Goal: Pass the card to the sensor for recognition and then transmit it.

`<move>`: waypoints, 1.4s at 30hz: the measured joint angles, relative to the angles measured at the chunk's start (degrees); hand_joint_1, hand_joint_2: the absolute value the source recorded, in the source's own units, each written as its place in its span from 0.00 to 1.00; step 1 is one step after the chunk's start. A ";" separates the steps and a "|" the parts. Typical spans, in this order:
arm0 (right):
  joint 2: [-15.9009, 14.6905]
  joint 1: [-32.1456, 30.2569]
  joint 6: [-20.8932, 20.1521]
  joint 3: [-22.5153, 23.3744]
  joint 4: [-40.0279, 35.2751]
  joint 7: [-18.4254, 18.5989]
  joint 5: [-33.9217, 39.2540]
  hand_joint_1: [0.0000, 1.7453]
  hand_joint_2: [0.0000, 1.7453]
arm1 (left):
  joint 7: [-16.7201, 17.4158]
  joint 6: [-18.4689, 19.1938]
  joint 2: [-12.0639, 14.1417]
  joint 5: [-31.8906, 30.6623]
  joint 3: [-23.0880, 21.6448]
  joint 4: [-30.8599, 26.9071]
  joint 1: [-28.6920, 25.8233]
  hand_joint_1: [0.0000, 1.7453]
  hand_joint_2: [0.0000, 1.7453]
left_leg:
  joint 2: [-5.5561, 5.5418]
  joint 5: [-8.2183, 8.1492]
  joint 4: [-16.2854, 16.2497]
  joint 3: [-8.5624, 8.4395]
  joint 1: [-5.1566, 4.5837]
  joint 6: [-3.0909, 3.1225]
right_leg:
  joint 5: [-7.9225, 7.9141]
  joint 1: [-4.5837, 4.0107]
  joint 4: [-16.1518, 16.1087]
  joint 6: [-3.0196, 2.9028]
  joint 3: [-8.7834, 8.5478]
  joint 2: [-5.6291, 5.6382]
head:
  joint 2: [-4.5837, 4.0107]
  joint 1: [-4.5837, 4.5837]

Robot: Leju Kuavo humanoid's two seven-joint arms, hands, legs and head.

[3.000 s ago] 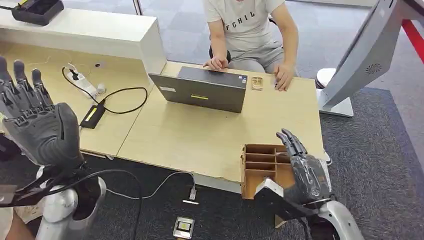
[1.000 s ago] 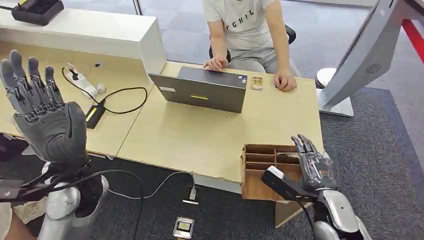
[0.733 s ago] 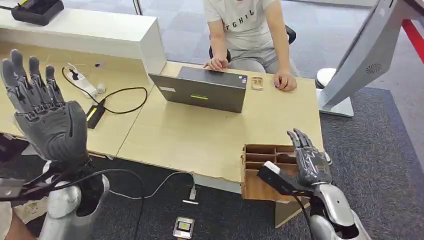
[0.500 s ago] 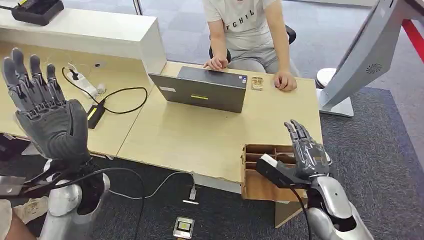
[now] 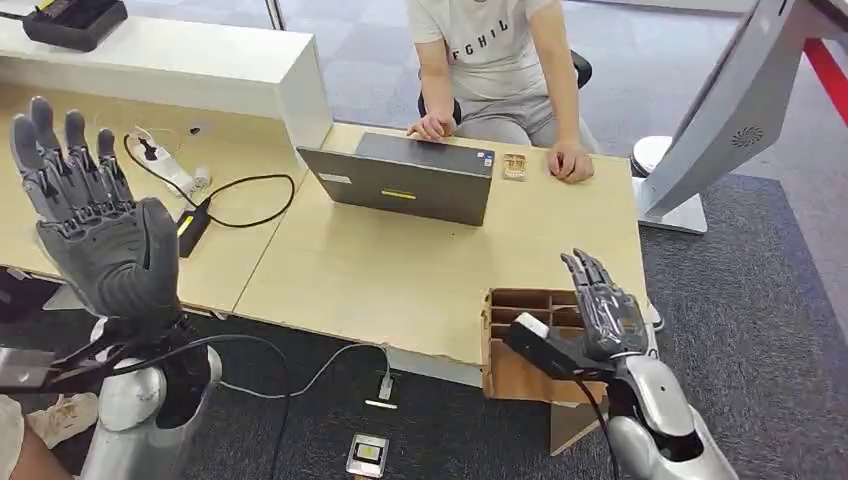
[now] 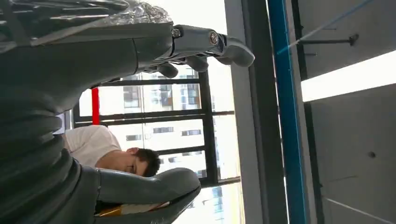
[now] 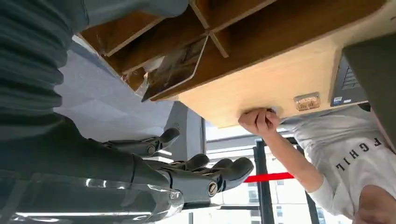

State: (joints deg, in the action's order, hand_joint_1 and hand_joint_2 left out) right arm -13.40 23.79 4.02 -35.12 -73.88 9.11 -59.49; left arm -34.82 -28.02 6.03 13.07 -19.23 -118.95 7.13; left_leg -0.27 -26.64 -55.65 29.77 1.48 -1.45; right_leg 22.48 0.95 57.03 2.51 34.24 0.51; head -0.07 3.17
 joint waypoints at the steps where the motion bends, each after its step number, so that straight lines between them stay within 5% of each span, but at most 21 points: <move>1: 0.02 -0.08 -0.07 -0.02 0.26 -0.07 0.00 1.00 1.00 | -0.02 0.02 0.00 0.13 -0.02 0.09 0.06 0.00 1.00 | 0.00 0.00 0.00 0.00 0.00 0.00 | 0.00 0.00 0.00 0.00 0.00 0.00 | 0.00 0.02; 29: 0.50 1.26 0.63 -0.92 4.46 -1.22 0.72 1.00 1.00 | -0.90 0.09 -0.70 0.17 -0.42 1.53 1.10 0.00 1.00 | 0.00 0.00 0.00 0.01 0.00 0.00 | 0.00 0.00 0.00 0.00 -0.01 0.00 | 0.00 0.02; 42: -0.13 4.33 2.10 -0.24 0.81 -0.63 0.33 1.00 1.00 | -1.68 -0.24 -0.90 0.74 -0.48 1.90 1.33 0.00 1.00 | 0.00 0.00 -0.01 0.00 -0.01 0.00 | 0.00 0.00 0.00 0.00 0.00 0.00 | 0.00 0.02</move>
State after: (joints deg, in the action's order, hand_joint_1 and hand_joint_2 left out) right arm -13.53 28.11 6.12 -35.36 -73.07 8.48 -59.17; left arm -36.50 -28.26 5.14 13.81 -19.71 -117.04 8.46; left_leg -0.26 -26.64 -55.67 29.77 1.47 -1.45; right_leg 22.48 0.95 57.03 2.51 34.24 0.51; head -0.07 3.19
